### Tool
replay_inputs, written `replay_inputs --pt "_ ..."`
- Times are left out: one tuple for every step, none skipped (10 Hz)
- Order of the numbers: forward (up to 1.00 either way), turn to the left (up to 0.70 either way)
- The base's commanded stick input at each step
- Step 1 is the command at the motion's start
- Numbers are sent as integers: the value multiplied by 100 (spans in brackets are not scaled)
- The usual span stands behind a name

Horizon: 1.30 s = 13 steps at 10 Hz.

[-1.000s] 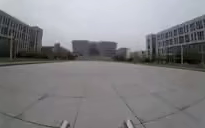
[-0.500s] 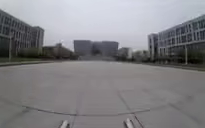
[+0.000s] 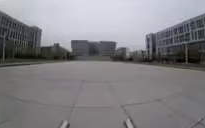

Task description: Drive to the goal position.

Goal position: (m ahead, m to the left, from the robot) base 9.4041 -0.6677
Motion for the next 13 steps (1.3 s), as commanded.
replay_inputs --pt "100 -40" --pt "100 -40" --pt "100 -40" --pt "100 -8" --pt "100 0" --pt "100 0" --pt "100 0" --pt "100 0" --pt "100 0" --pt "87 0" --pt "16 0" --pt "0 0" --pt "0 0"
